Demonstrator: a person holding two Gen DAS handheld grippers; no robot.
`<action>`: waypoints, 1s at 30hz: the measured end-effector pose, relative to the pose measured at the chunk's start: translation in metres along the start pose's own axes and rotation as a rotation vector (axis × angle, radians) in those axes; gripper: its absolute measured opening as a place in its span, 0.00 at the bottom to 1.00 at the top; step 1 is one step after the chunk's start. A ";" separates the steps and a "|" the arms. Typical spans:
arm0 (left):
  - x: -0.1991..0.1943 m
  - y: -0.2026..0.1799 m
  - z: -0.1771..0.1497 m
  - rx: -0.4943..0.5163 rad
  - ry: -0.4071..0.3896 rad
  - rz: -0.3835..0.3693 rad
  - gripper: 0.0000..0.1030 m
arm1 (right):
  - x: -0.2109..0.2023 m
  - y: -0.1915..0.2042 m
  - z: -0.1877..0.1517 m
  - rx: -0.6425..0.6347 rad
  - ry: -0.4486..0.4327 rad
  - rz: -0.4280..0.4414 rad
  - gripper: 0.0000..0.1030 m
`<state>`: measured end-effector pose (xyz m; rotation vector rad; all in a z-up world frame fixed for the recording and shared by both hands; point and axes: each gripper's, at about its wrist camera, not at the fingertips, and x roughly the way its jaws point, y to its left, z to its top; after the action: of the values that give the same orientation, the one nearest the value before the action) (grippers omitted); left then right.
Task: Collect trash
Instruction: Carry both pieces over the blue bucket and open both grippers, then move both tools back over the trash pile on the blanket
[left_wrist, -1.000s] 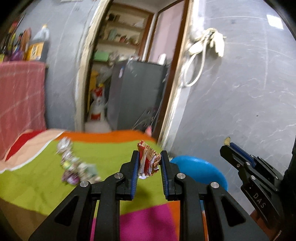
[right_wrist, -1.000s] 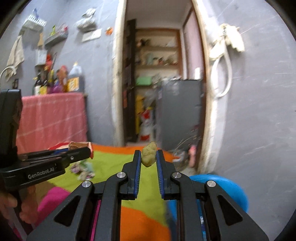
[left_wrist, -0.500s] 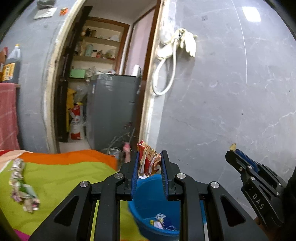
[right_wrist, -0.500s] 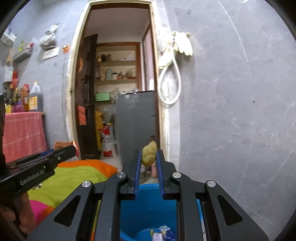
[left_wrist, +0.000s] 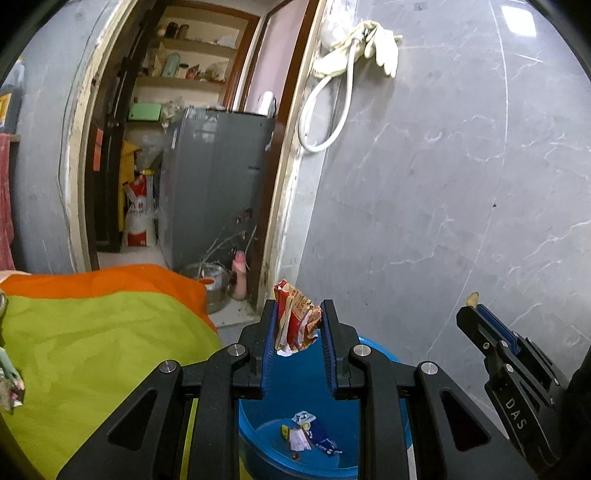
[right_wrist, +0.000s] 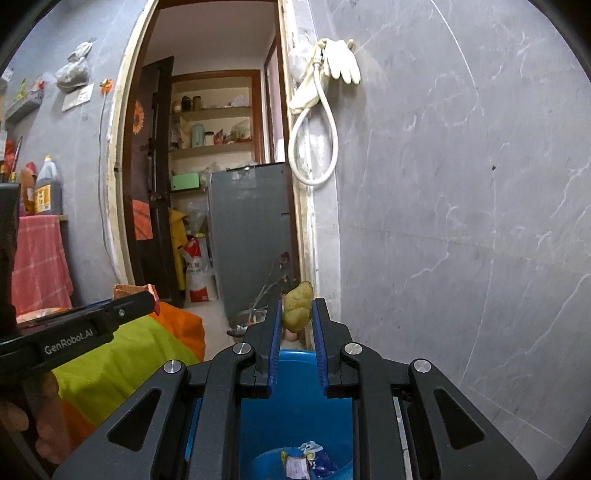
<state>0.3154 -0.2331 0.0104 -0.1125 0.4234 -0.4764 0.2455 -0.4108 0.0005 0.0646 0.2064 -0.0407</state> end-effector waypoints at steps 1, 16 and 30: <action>0.004 0.000 0.000 -0.002 0.010 -0.001 0.18 | 0.002 0.000 0.000 0.001 0.006 0.002 0.15; 0.026 0.009 -0.002 -0.050 0.117 0.004 0.38 | 0.018 -0.011 -0.005 0.059 0.055 -0.018 0.36; -0.024 0.037 0.014 -0.148 -0.025 0.074 0.98 | -0.010 -0.026 0.005 0.144 -0.048 -0.076 0.92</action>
<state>0.3173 -0.1895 0.0241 -0.2448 0.4364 -0.3707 0.2356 -0.4368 0.0060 0.1988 0.1574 -0.1326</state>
